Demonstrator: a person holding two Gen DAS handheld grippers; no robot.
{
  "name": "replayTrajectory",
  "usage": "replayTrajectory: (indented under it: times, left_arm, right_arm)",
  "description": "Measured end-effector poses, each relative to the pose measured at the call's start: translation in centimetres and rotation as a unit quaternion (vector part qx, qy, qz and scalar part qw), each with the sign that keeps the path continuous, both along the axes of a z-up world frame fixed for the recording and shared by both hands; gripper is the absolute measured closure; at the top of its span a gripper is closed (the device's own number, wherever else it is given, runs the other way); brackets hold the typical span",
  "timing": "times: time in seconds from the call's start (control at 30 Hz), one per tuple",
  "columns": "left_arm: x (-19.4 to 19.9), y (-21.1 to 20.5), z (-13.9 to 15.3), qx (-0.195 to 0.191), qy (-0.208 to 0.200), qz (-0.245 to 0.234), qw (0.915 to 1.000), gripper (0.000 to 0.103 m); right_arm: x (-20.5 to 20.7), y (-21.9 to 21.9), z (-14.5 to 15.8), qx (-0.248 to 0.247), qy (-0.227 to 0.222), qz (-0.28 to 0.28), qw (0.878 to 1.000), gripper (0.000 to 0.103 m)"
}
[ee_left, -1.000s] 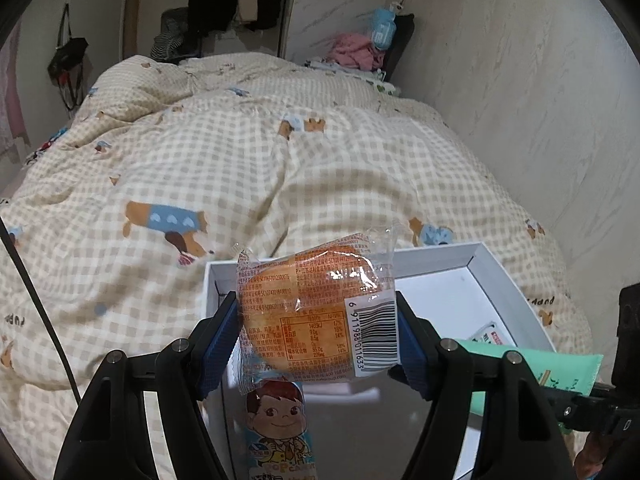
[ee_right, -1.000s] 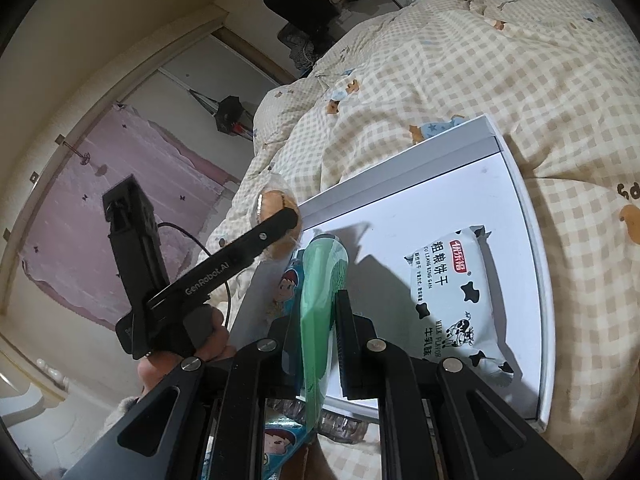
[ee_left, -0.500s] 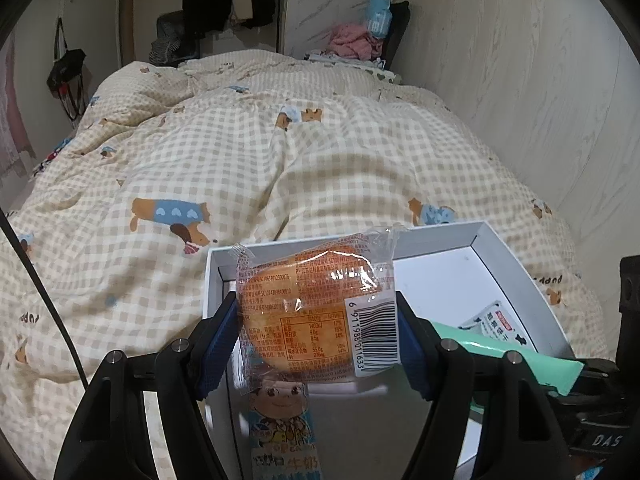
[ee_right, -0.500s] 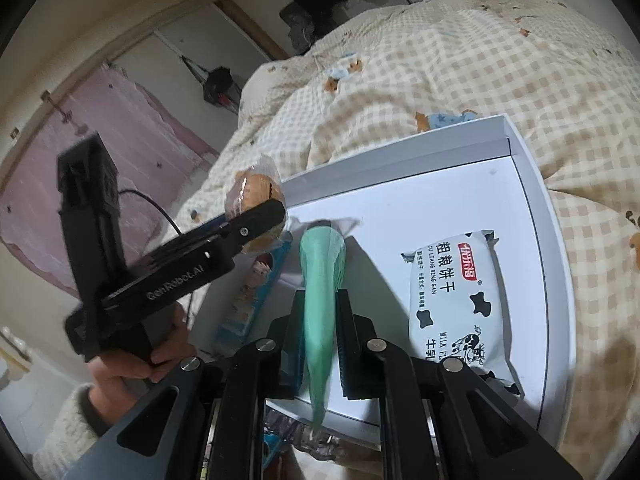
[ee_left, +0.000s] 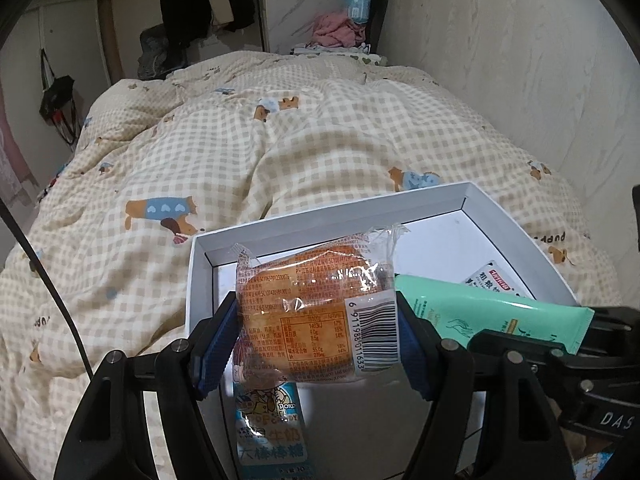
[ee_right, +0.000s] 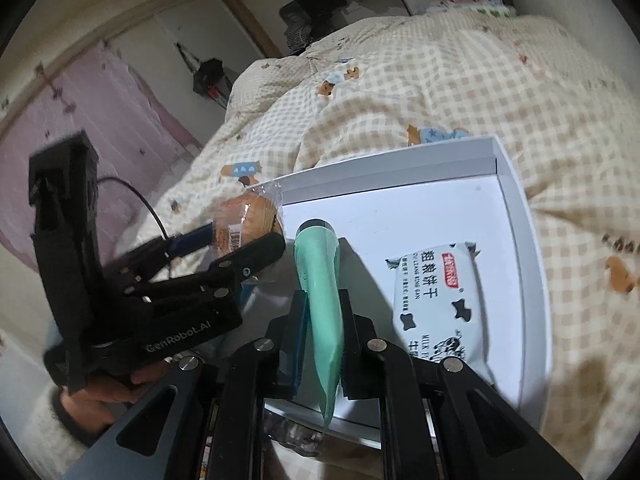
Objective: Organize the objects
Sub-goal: 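Lower the bread bun and green tube into the lid with both grippers, then open both grippers to release the bread bun and green tube into the lid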
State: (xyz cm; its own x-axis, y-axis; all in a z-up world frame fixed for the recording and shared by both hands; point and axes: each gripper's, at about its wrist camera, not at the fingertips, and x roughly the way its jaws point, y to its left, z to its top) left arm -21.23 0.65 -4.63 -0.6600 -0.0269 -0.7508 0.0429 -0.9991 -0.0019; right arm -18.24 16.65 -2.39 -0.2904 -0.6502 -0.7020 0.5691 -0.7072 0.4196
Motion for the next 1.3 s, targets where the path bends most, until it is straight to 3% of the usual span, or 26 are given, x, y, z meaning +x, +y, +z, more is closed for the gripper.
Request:
replayTrajectory:
  times: [0.17, 0.6, 0.67, 0.7, 0.73, 0.87, 1.3]
  left_arm:
    - [0.4, -0.1, 0.2, 0.008, 0.015, -0.002, 0.9999, 0.028]
    - [0.6, -0.7, -0.2, 0.046, -0.005, 0.003, 0.9989, 0.026]
    - [0.8, -0.9, 0.0, 0.055, -0.003, 0.008, 0.9985, 0.026]
    - [0.9, -1.1, 0.1, 0.060, -0.001, 0.010, 0.9981, 0.026]
    - [1.0, -1.3, 0.3, 0.069, 0.003, 0.012, 0.9976, 0.025]
    - [1.4, -1.8, 0.8, 0.090, 0.012, 0.022, 0.9957, 0.025]
    - [4.1, -2.2, 4.7, 0.102, 0.085, 0.027, 0.9908, 0.025]
  right_arm:
    - [0.6, -0.7, 0.6, 0.046, 0.041, 0.012, 0.998, 0.089]
    - [0.8, -0.3, 0.9, 0.079, 0.070, -0.008, 0.994, 0.086]
    - [0.9, -0.3, 1.0, 0.088, 0.076, -0.008, 0.993, 0.074]
    - [1.0, -0.3, 1.1, 0.092, 0.083, -0.010, 0.992, 0.045]
    - [1.1, -0.2, 1.3, 0.091, 0.090, -0.012, 0.992, 0.028]
    - [1.3, 0.4, 2.0, 0.069, 0.102, -0.020, 0.992, 0.027]
    - [1.9, 2.0, 4.0, 0.033, 0.107, -0.025, 0.993, 0.027]
